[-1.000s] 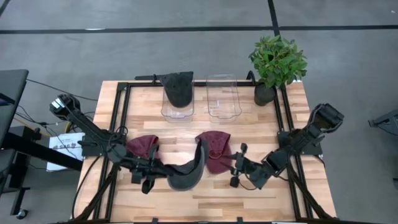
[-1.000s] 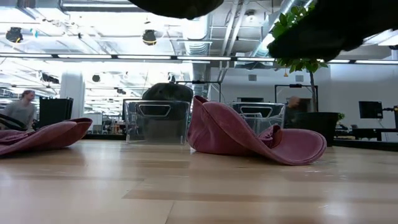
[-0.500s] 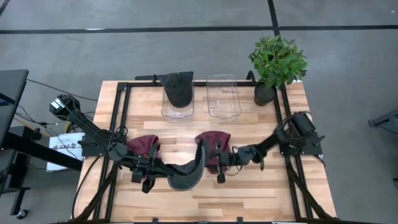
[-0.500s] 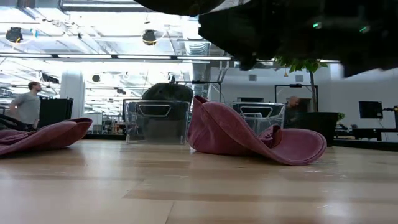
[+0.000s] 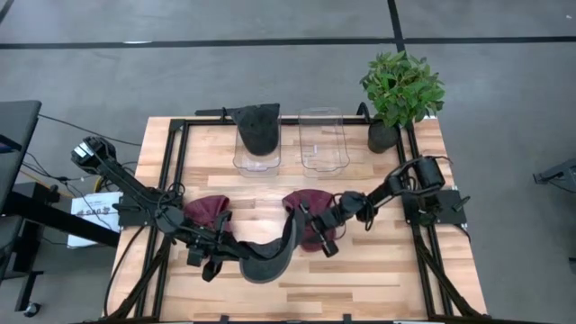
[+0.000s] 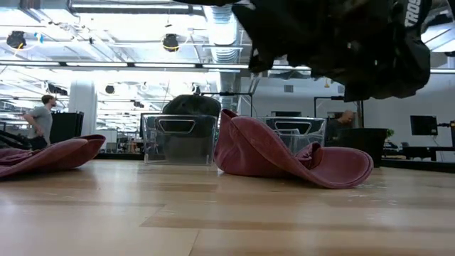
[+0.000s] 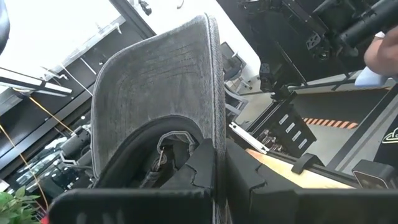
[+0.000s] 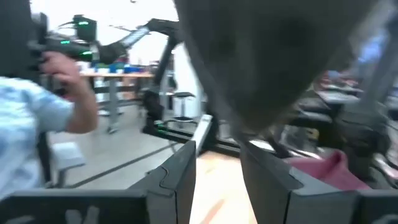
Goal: Pick & Place hat
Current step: Put the black cap into the left transparent bin
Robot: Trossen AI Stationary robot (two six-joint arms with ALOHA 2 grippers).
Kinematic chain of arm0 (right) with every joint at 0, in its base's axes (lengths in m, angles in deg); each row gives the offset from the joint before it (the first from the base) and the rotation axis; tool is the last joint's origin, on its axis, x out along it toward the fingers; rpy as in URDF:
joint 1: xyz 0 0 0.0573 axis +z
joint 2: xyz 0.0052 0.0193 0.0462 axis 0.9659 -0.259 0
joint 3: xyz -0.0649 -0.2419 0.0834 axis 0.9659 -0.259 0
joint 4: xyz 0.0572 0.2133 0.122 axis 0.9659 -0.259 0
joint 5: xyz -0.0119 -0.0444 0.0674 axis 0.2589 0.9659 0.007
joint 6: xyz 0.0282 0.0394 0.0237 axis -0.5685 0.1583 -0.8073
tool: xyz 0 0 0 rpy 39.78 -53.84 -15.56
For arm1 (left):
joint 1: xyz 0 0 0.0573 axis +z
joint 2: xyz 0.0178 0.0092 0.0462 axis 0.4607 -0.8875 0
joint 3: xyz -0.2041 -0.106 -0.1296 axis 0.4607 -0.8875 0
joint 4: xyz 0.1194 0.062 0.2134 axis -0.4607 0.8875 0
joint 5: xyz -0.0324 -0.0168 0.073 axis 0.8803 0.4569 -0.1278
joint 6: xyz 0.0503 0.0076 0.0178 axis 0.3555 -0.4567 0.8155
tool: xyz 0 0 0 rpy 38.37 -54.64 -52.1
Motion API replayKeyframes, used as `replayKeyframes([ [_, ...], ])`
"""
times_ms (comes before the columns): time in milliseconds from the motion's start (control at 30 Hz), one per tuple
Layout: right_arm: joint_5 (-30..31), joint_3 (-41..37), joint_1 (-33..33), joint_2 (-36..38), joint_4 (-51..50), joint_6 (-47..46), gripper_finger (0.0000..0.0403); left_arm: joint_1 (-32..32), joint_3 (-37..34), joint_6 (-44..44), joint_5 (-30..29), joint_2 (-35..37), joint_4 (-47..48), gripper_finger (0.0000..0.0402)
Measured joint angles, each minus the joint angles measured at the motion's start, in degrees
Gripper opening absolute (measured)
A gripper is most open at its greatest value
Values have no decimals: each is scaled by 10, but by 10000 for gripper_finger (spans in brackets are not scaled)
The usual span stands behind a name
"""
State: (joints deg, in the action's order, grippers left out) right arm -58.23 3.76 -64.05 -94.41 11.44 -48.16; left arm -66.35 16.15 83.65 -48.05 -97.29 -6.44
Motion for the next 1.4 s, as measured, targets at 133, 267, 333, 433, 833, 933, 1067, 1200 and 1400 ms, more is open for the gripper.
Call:
replayKeyframes([
  [133,-8,7,9,2,3,20,118,0,0,0,0,0,0,14],
  [267,-5,28,14,2,-2,32,118,0,0,0,0,0,-1,14],
  [333,-5,35,13,2,-14,33,118,0,0,0,0,0,-2,14],
  [433,-5,38,11,2,-41,33,118,0,0,0,0,0,-1,14],
  [833,-25,35,-21,2,-51,38,118,-9,0,-5,2,0,0,14],
  [933,-61,35,-20,2,-26,38,118,-9,0,-5,2,0,0,14],
  [1067,-83,36,-13,2,2,36,118,-9,0,-5,3,0,0,14],
  [1200,-87,44,0,2,8,34,118,-9,0,-5,3,0,0,14],
  [1400,-86,63,13,2,4,38,118,-9,0,-5,3,0,0,14],
])
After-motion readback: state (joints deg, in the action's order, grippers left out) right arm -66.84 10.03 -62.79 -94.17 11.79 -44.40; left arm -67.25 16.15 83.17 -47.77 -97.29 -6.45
